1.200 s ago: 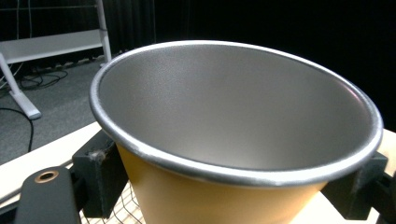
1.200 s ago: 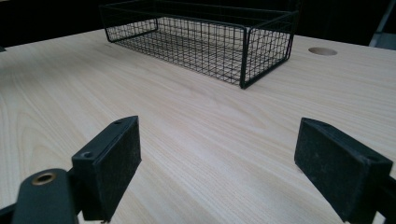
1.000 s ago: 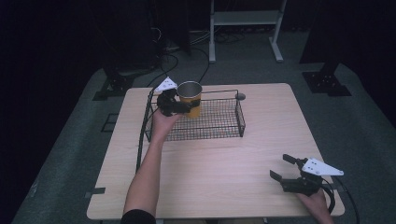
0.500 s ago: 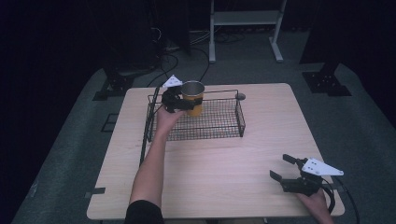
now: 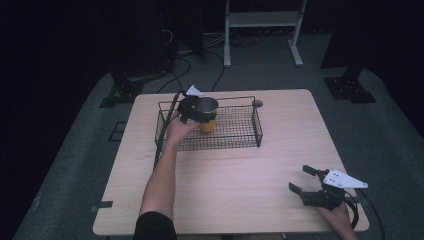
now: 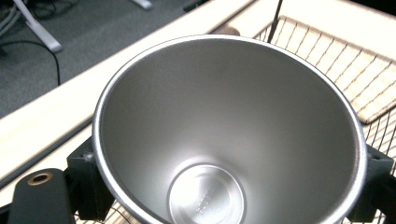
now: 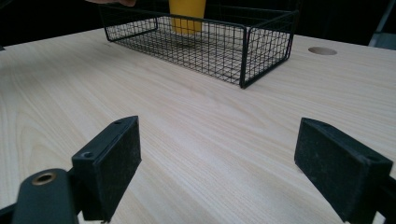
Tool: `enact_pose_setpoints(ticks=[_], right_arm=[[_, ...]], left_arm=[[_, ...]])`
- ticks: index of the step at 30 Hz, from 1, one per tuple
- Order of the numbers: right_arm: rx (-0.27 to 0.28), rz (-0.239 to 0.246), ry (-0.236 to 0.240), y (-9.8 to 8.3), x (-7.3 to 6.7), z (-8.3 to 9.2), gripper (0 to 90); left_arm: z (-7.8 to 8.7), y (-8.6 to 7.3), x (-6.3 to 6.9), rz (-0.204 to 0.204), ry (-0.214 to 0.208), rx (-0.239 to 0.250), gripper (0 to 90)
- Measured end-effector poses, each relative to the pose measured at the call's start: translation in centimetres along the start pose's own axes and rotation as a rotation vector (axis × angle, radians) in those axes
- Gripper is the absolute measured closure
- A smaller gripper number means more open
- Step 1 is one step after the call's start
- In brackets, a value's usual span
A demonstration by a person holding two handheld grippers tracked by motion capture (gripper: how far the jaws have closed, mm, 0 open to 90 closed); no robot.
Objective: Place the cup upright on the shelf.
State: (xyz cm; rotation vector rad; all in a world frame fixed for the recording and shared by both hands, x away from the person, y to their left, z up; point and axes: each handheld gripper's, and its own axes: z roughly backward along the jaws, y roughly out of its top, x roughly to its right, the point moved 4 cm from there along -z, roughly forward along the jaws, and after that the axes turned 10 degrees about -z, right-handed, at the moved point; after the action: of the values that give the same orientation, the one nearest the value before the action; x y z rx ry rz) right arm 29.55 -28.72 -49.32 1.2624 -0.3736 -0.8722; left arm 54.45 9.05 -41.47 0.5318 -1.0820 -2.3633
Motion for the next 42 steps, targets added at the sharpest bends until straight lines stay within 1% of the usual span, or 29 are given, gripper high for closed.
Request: enact_pose_setpoints(ticks=[1,4,7,8,11,12,14,17,19,22,25,27,29,31,33,38,42], right_arm=[[0.001,-0.001,0.000,0.0,0.0,0.0,13.6],[0.001,0.000,0.000,0.0,0.0,0.0,13.6],[0.000,0.001,0.000,0.0,0.0,0.0,13.6],[0.000,0.001,0.000,0.0,0.0,0.0,13.6],[0.000,0.002,0.001,0.0,0.0,0.0,13.6],[0.000,0.003,0.001,0.0,0.0,0.0,13.6],[0.000,0.003,0.001,0.0,0.0,0.0,13.6],[0.000,0.003,0.001,0.0,0.0,0.0,13.6],[0.000,0.003,0.000,0.0,0.0,0.0,13.6],[0.000,0.002,0.000,0.0,0.0,0.0,13.6],[0.000,0.003,0.000,0.0,0.0,0.0,13.6],[-0.001,0.003,0.000,0.0,0.0,0.0,13.6],[-0.001,0.004,0.000,0.0,0.0,0.0,13.6],[0.000,0.004,0.000,0.0,0.0,0.0,13.6],[-0.001,0.004,0.000,0.0,0.0,0.0,13.6],[0.000,0.004,0.000,0.0,0.0,0.0,13.6],[-0.001,0.005,-0.001,0.0,0.0,0.0,13.6]], left_arm=[[-0.1,0.0,0.1,-0.009,0.000,-0.015,12.4],[-0.3,0.0,0.1,-0.017,-0.006,-0.026,12.7],[-0.5,-0.1,0.2,-0.031,-0.016,-0.053,12.8],[-0.6,-0.2,0.2,-0.040,-0.022,-0.077,12.9],[-0.8,-0.3,0.2,-0.058,-0.023,-0.112,12.9],[-0.8,-0.3,0.2,-0.058,-0.023,-0.112,12.9],[-0.9,-0.5,0.2,-0.046,-0.039,-0.127,12.8],[-1.1,-0.8,0.1,-0.058,-0.046,-0.154,12.9],[-1.1,-0.9,0.1,-0.049,-0.051,-0.147,13.0],[-1.1,-0.9,0.1,-0.055,-0.054,-0.153,13.0],[-1.0,-1.1,0.0,-0.048,-0.061,-0.156,12.9],[-0.9,-1.2,0.0,-0.064,-0.056,-0.168,12.8],[-0.9,-1.4,0.1,-0.068,-0.053,-0.172,12.6],[-0.8,-1.5,0.0,-0.070,-0.047,-0.168,11.2],[-0.6,-1.7,-0.1,-0.058,-0.041,-0.156,9.3],[-0.3,-1.8,-0.2,-0.066,-0.032,-0.157,7.0],[0.0,-1.9,-0.2,-0.063,-0.028,-0.137,4.8]])
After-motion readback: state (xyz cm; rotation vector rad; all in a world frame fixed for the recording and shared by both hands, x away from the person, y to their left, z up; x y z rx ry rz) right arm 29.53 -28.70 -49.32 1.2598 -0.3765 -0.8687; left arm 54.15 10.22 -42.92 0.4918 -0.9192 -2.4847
